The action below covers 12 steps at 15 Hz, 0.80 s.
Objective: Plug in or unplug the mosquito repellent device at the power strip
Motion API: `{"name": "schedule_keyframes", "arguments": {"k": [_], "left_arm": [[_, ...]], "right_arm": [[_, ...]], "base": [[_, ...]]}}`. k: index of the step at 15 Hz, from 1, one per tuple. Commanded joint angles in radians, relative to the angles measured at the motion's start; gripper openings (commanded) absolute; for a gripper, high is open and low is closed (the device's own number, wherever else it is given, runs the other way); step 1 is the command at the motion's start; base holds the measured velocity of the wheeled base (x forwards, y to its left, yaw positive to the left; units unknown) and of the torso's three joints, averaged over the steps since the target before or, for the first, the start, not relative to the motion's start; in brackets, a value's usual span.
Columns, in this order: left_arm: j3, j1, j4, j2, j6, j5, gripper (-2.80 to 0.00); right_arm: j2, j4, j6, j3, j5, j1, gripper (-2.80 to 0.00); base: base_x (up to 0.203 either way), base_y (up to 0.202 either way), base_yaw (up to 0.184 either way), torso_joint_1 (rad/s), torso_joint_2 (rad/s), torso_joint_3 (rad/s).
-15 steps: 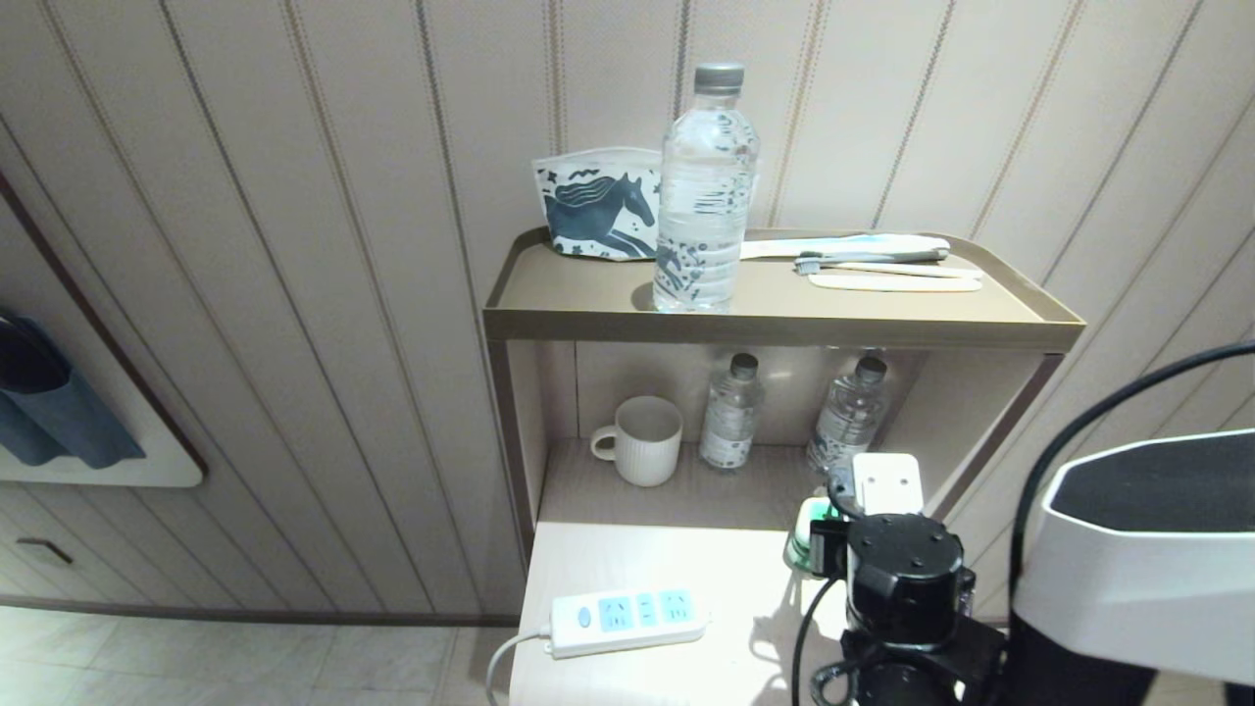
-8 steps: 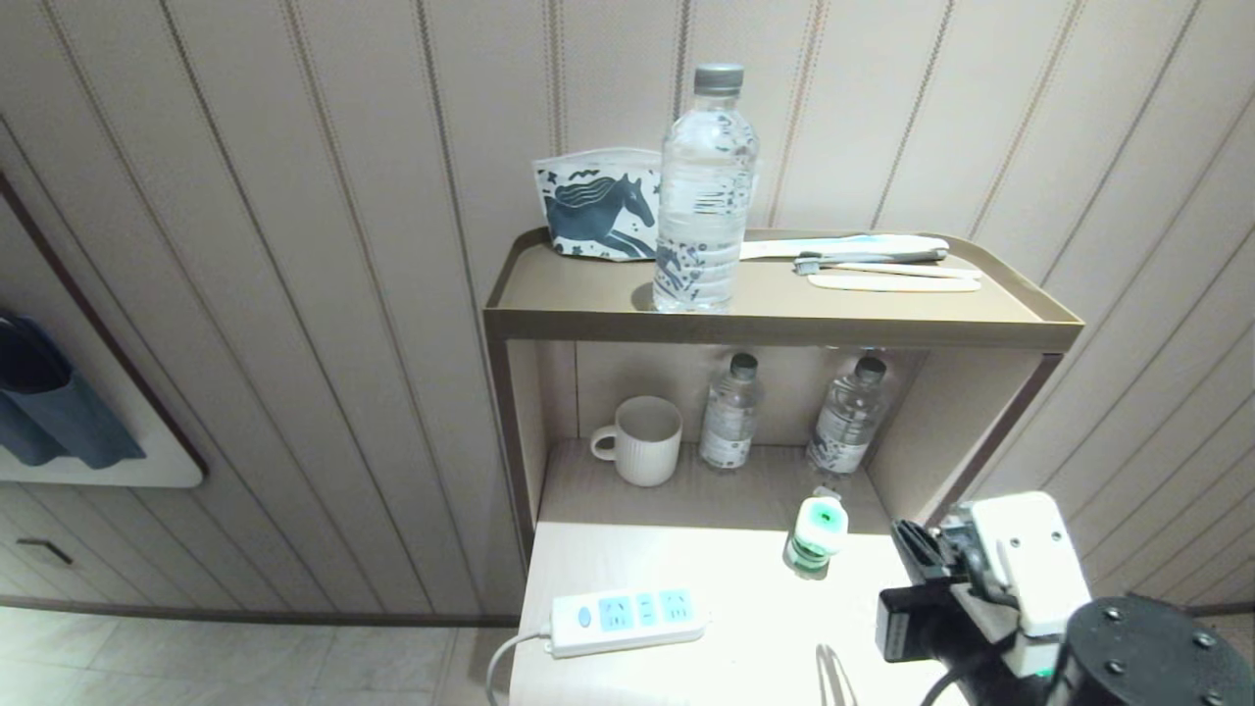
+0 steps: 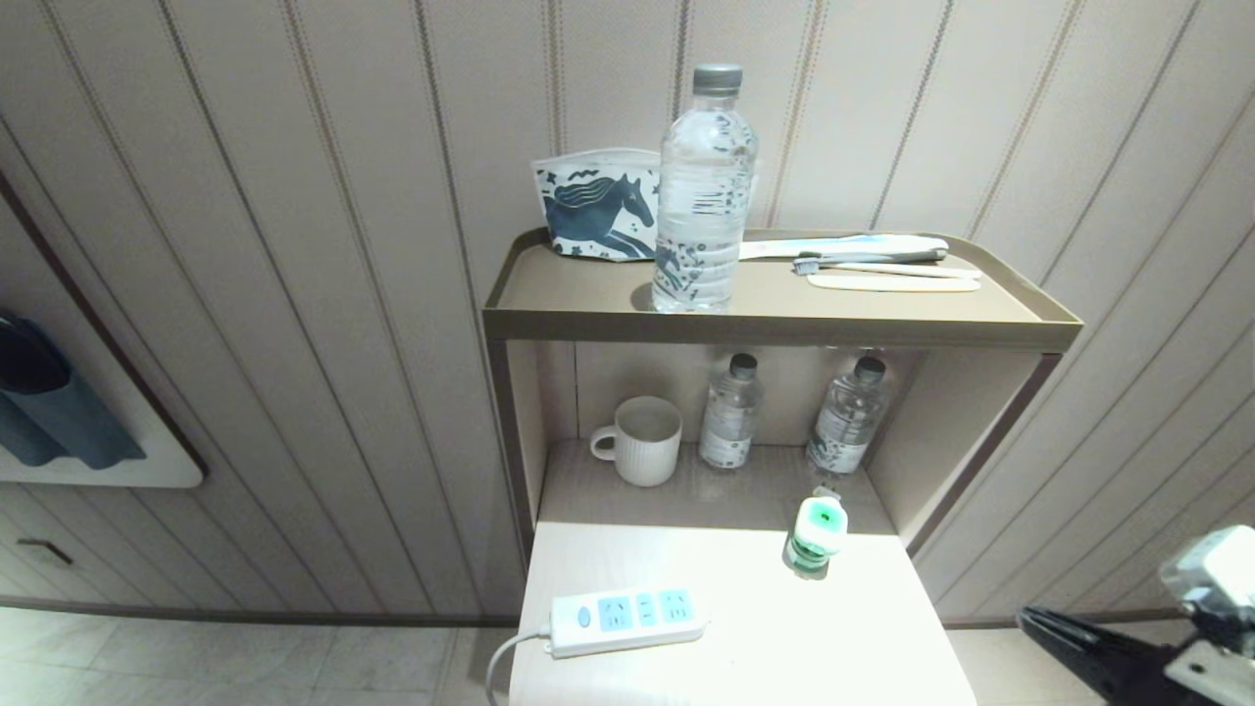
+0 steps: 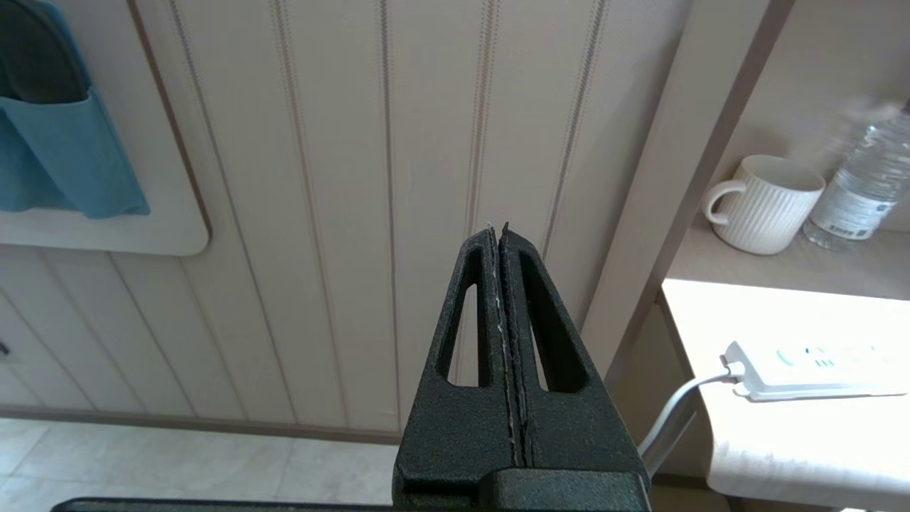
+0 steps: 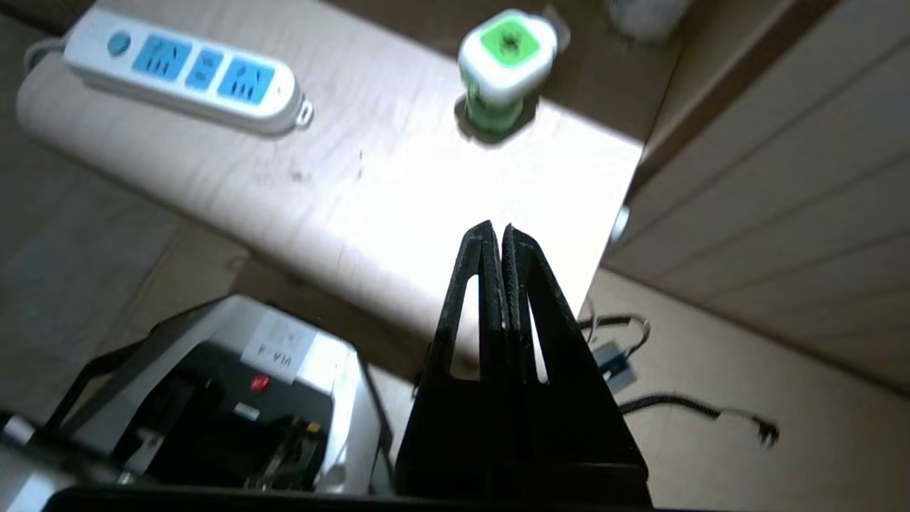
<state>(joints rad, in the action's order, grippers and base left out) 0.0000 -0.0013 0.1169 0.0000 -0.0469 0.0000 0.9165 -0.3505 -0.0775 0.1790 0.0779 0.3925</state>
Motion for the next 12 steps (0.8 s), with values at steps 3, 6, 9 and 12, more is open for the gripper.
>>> {"name": "schedule_keyframes", "arguments": {"k": [3, 6, 9, 12], "left_arm": [[0.000, -0.001, 0.001, 0.001, -0.001, 0.000, -2.80], [0.000, 0.000, 0.001, 0.001, -0.001, 0.000, -2.80], [0.000, 0.000, 0.001, 0.000, -0.001, 0.000, -2.80], [0.000, 0.000, 0.001, 0.000, -0.001, 0.000, -2.80]], "right_arm": [[-0.487, 0.317, -0.034, -0.014, -0.150, -0.310, -2.80], [-0.683, 0.467, -0.035, -0.074, -0.077, -0.413, -2.80], [-0.695, 0.315, 0.042, -0.150, 0.094, -0.419, -2.80], [-0.735, 0.324, 0.055, -0.146, 0.131, -0.402, -2.80]], "base": [[0.000, 0.000, 0.000, 0.000, 0.00, 0.000], [0.000, 0.000, 0.000, 0.000, 0.00, 0.000], [0.000, 0.000, 0.000, 0.000, 0.00, 0.000], [0.000, 0.000, 0.000, 0.000, 0.00, 0.000]]}}
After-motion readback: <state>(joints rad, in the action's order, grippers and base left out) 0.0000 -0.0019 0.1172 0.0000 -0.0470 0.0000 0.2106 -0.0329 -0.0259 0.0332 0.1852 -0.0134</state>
